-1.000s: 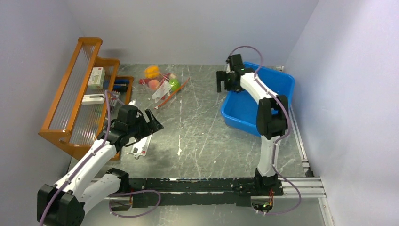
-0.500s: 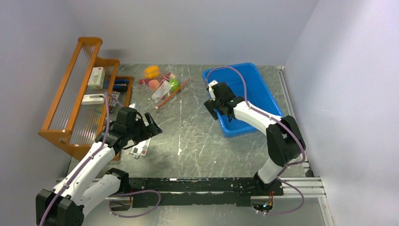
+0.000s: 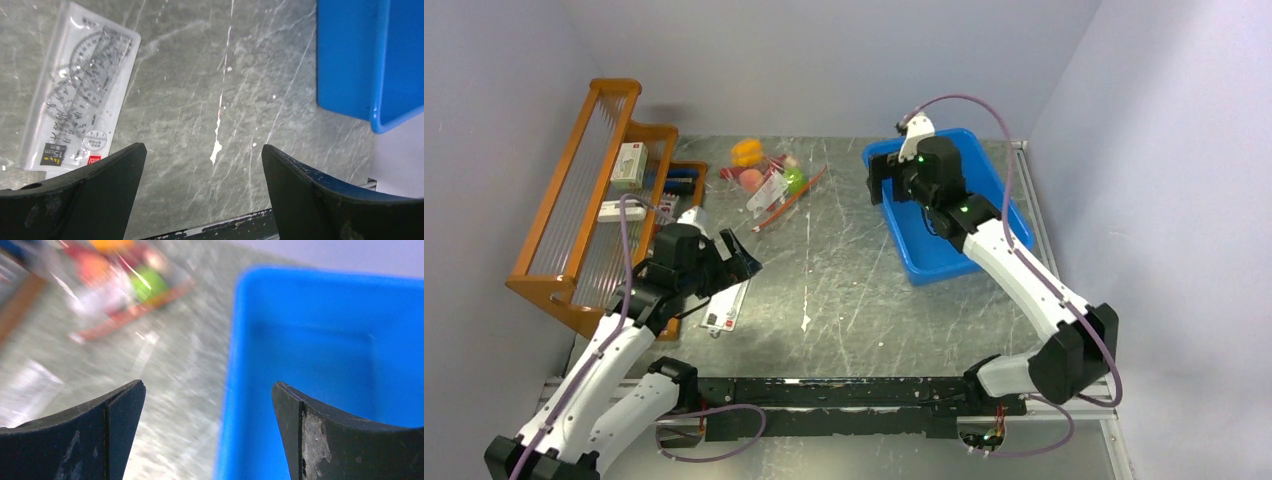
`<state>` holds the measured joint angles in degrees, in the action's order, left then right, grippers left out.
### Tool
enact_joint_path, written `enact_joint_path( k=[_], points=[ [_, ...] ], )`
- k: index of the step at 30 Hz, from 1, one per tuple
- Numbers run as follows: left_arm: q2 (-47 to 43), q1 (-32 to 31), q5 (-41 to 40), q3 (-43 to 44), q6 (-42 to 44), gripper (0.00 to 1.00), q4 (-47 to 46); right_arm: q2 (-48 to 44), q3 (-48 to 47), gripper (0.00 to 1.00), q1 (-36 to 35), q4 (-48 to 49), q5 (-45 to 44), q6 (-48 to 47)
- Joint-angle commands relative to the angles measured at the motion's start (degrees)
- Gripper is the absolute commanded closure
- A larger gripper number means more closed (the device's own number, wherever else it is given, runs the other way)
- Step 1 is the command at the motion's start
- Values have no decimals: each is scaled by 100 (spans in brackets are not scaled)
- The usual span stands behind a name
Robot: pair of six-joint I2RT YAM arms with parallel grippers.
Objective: Open the zip-top bag and remove the fake food
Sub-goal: Adjust the bin at the center of the board, then pick up the zipper food storage bag at the center of the board.
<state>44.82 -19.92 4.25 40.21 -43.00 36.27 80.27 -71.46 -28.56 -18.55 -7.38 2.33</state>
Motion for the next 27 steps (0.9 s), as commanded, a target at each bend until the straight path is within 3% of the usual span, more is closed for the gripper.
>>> enact_joint_path(
  k=[1, 8, 11, 14, 24, 27],
  points=[
    [-342, 24, -505, 380, 80, 0, 235, -61, 367, 2, -74, 1452, 1184, 2085],
    [-1160, 24, -1037, 583, 4, 1, 510, 748, 537, 7, -1120, 2802, 852, 3398],
    [-1531, 24, -1247, 563, -62, 1, 418, 1331, 343, 8, -1558, 2983, 441, 3589],
    [-1804, 24, -1442, 466, -51, 0, 272, 1989, -211, 9, -1890, 2486, -365, 3904],
    [-1975, 24, -1007, 267, 1048, 1, 21, 3800, -1194, 17, -1994, 2346, -530, 4875],
    [-1943, 24, -1032, 182, 1141, 1, 100, 4193, -1373, 25, -2001, 2615, -547, 5071]
  ],
)
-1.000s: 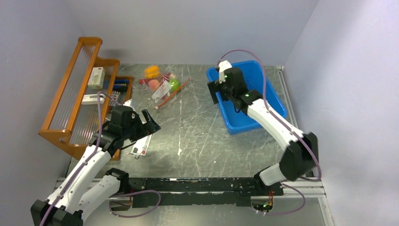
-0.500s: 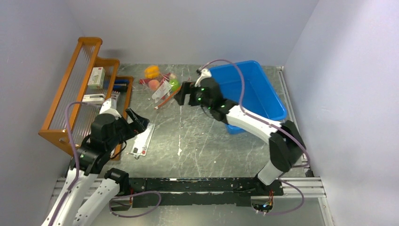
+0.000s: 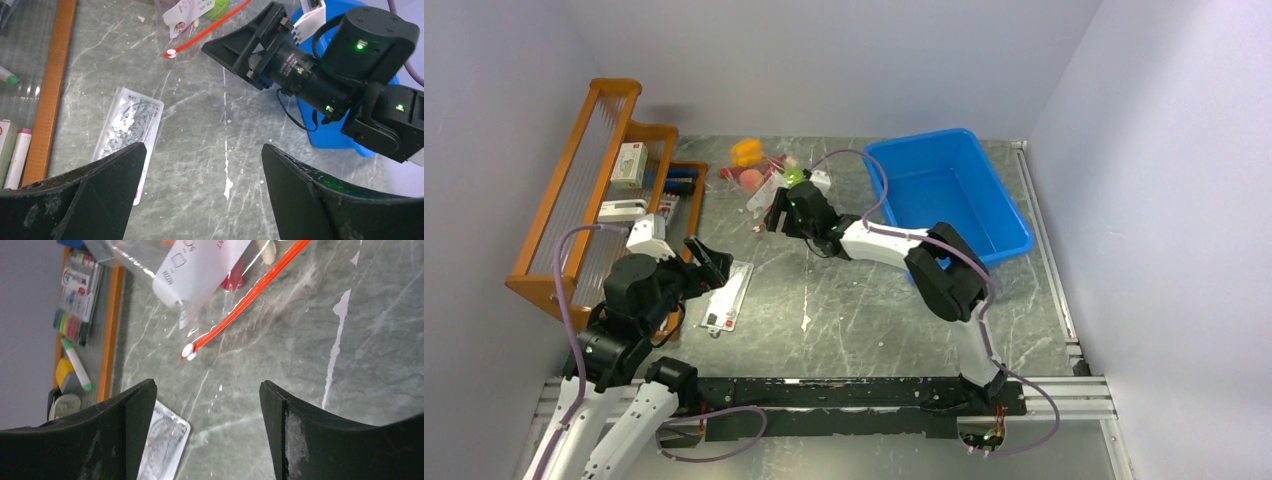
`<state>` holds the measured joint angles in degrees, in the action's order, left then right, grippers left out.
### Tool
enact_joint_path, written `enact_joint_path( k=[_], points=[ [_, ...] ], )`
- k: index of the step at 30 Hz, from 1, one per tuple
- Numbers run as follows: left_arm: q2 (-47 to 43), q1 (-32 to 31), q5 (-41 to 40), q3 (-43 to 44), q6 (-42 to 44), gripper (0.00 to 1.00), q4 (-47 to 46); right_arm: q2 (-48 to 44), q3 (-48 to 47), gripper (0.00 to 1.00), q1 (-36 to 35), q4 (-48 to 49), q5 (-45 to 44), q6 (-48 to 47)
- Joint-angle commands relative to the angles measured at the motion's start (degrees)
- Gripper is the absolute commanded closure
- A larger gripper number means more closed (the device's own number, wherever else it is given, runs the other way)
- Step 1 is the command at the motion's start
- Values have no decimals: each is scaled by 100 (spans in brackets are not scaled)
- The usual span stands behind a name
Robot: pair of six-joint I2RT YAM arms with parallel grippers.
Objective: Open the zip-top bag and remove the fake food
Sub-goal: Pick up the zipper food storage bag at the center of the board.
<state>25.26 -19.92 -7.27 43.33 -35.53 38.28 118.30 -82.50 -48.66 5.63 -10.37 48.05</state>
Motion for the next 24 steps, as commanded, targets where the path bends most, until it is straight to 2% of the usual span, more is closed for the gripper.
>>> enact_joint_path(
  k=[1, 6, 11, 13, 17, 21, 24],
  points=[
    [26, 24, 138, -147, 416, 1, -119, 539, -380, 27, 12, 228, -188, 610],
    [86, 24, 166, -273, 629, 1, -363, 1254, -1007, 31, 16, 274, -347, 1007],
    [150, 26, 147, -226, 548, 1, -272, 1673, -1220, 39, 52, 796, -437, 1310],
    [139, 24, 192, -239, 561, 1, -280, 1836, -1308, 44, 92, 954, -377, 1490],
    [158, 24, 144, -209, 520, 1, -231, 2177, -1672, 46, 157, 999, -142, 1712],
    [177, 32, 104, -201, 491, 1, -199, 2264, -1599, 64, 198, 1170, -116, 1887],
    [201, 32, 112, -188, 480, 1, -190, 2171, -1328, 77, 282, 1634, 341, 2008]
  ],
)
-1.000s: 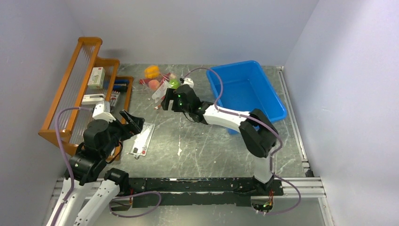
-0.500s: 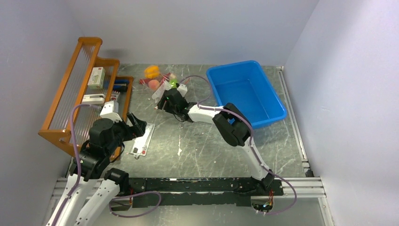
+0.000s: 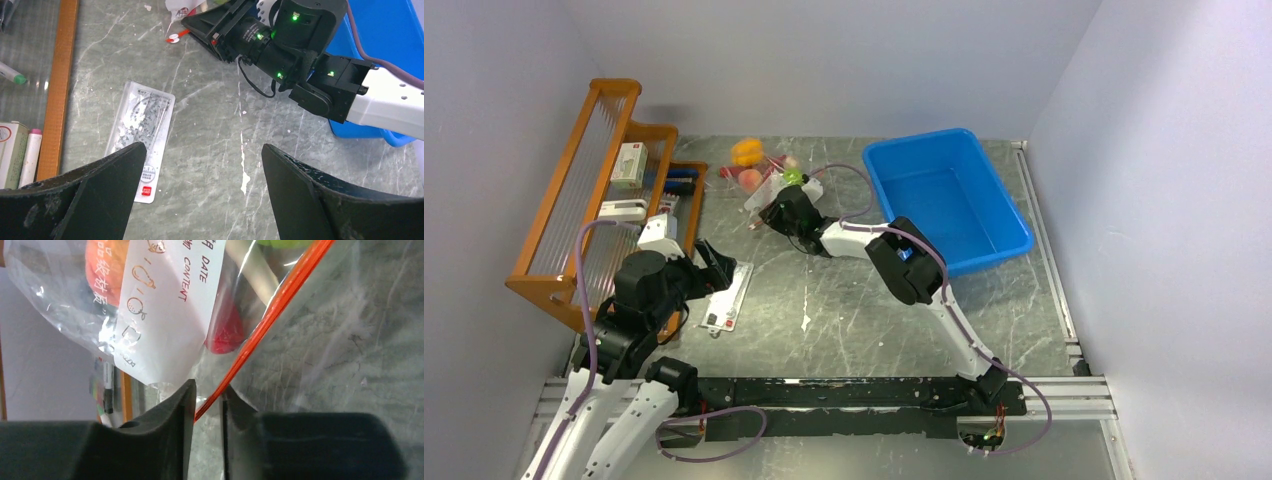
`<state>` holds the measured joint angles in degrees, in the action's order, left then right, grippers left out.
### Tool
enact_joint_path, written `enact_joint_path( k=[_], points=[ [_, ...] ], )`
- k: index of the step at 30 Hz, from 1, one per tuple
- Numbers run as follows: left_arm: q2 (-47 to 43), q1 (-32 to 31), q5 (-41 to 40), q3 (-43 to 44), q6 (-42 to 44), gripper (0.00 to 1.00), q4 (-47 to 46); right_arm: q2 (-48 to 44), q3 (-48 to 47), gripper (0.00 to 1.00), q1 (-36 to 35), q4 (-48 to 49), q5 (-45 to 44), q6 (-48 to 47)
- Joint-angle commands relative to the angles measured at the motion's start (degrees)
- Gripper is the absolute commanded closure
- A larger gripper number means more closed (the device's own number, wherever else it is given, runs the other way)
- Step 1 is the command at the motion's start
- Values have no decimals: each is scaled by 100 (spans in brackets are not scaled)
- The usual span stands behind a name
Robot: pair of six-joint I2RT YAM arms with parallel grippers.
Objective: Open the zip-top bag and remove the fake food
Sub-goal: Pick up the zipper food storage bag at the center of the board, then unzip the zipper food storage bag at the center of the board.
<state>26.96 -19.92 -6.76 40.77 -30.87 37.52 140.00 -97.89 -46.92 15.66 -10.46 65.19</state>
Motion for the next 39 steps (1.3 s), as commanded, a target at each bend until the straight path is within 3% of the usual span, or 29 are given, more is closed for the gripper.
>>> enact_joint_path(
  k=[1, 7, 21, 26, 31, 39],
  points=[
    [46, 30, 61, 70, 18, 1, -105, -33, 277, 82, 144, 767, 520, 308],
    [117, 32, 113, 56, 26, 1, -129, -429, 359, 100, 195, 592, 739, -70],
    [520, 32, 431, 75, 79, 1, -155, -2373, 2374, 100, 133, -161, 1606, -1411],
    [445, 38, 425, 36, 120, 1, -220, -3784, 3478, 100, 91, -416, 1601, -1939],
    [450, 59, 444, -1, 158, 1, -288, -4860, 3828, 100, 81, -753, 2181, -2412],
    [470, 67, 243, 182, 117, 1, -126, -6450, 4938, 100, 84, 253, 2641, -1222]
  ],
)
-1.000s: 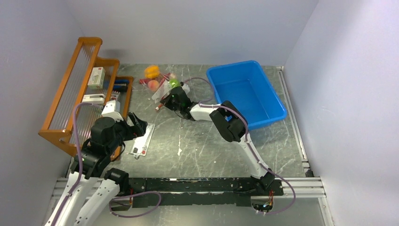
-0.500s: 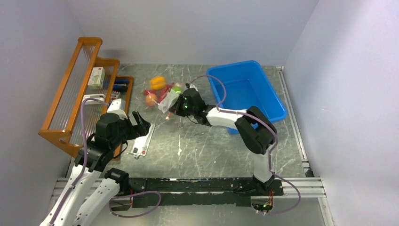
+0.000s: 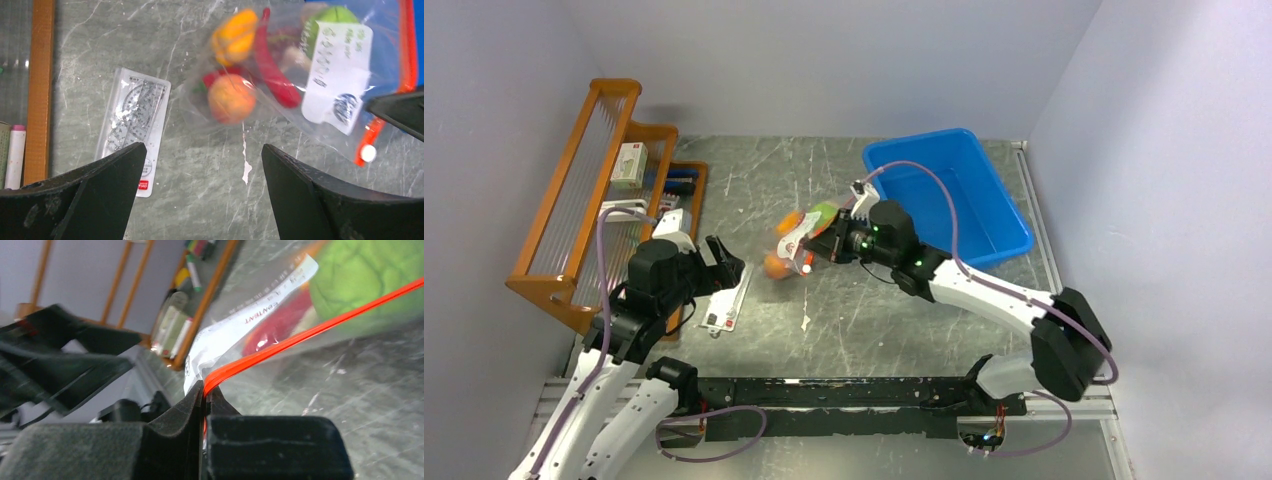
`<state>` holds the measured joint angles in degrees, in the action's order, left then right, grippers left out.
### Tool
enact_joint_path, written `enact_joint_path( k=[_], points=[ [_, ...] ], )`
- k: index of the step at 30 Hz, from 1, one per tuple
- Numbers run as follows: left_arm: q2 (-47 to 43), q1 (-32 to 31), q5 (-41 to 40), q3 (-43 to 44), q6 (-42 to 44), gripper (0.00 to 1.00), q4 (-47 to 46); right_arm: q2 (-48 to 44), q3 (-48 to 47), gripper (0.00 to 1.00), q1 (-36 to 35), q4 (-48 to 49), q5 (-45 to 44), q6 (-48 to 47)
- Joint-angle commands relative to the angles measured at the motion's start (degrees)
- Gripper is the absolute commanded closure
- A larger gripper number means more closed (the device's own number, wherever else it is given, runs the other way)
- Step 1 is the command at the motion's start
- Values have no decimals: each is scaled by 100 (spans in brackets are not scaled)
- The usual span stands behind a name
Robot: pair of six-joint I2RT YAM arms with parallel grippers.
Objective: Open the zip-top bag and remove the fake food
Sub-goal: Unzip the zipper food storage bag at the center of the board.
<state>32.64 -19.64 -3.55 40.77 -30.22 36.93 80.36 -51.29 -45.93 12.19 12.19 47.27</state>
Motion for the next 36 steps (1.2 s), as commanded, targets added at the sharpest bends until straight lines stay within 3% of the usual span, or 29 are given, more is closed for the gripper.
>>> enact_joint_path(
  k=[1, 8, 15, 20, 24, 27, 36],
  points=[
    [-176, 41, -126, 177, 36, 1, -68, -586, 227, 100, -18, 502, 495, 581],
    [-717, 39, 62, 93, -192, 1, -185, -1265, 27, 100, -93, -114, 807, 526],
    [-2040, 39, 1960, -847, 88, 0, -2300, -1580, 937, 100, -56, 197, 78, 1208],
    [-1670, 39, 3830, -1361, 817, 16, -3521, -1199, 555, 100, -58, -232, 377, 1225],
    [-1030, 39, 4296, -833, 2539, 19, -2794, -1124, 422, 100, -62, -531, 324, 1285],
    [-735, 39, 4666, -541, 3337, 19, -2669, -1184, 486, 100, -59, -454, 318, 1415],
    [-239, 2, 5001, -605, 4018, 19, -2648, -1152, 462, 100, -54, -483, 272, 1581]
  ],
)
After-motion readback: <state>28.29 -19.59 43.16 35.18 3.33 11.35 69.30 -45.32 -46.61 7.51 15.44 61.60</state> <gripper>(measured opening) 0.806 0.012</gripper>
